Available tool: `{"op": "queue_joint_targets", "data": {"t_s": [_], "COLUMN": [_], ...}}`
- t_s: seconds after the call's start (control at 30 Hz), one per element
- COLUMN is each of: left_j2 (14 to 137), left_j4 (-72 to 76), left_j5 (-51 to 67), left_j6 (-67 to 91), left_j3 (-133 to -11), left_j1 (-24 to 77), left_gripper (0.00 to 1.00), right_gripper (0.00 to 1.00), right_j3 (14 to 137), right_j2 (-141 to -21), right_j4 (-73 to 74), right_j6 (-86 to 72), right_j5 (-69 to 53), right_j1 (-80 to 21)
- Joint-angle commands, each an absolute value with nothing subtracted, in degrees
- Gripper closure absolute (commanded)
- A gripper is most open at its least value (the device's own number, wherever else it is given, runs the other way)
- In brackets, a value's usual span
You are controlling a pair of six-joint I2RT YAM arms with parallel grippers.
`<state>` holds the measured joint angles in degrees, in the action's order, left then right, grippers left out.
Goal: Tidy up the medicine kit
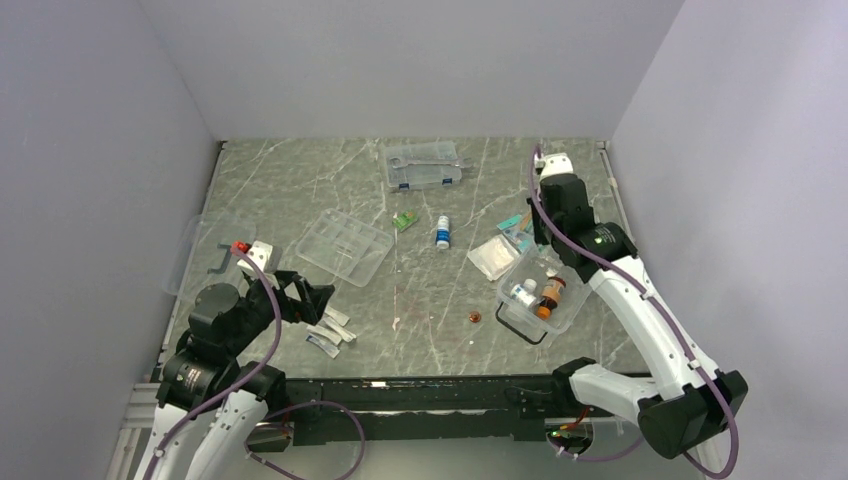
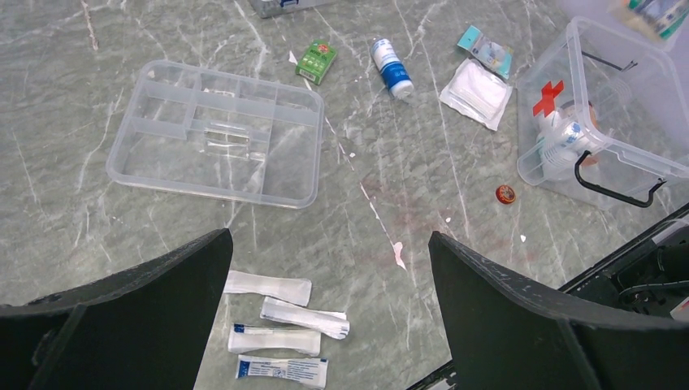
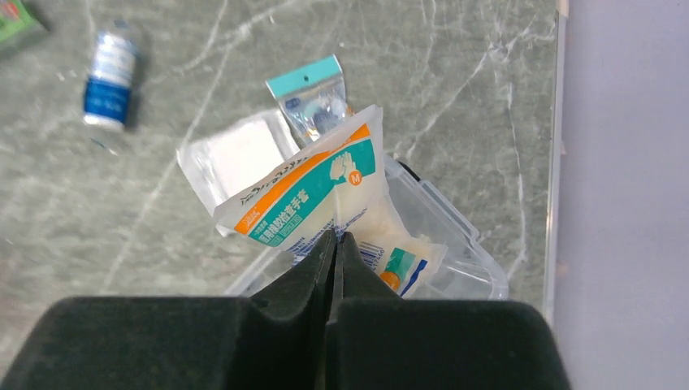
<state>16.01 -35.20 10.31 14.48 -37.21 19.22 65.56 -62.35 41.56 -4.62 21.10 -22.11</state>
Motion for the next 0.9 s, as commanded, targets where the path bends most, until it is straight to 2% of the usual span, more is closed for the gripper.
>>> {"op": "queue_joint_targets", "data": {"t_s": [0.0,0.37,0.73,0.87], "left_j2": [15.38,14.85,14.15,14.17], "left_j4": [-34.20,-34.27,-34.32,-34.36], "left_j5": [10.91,10.79,10.41,10.30], "left_j6": [14.85,14.86,14.85,14.85], "left_j3": [-38.85,-38.87,-38.93,-38.93], "left_j1": [19.81,20.28,20.48,20.82], "left_gripper": [0.02,0.01,0.01,0.01], "right_gripper": [1.00,1.00,1.00,1.00], "right_j3": [61.68,52.54,53.17,52.39], "right_j2": [-59.22,-57.86,-66.34,-69.02], "right_j4": [42.35,37.39,32.94,29.78], "right_j6": [5.66,9.65,5.09,3.86], "right_j5": [20.16,16.70,5.35,5.46], "right_j1": [-21.80,-16.57,-7.21,-6.49]}}
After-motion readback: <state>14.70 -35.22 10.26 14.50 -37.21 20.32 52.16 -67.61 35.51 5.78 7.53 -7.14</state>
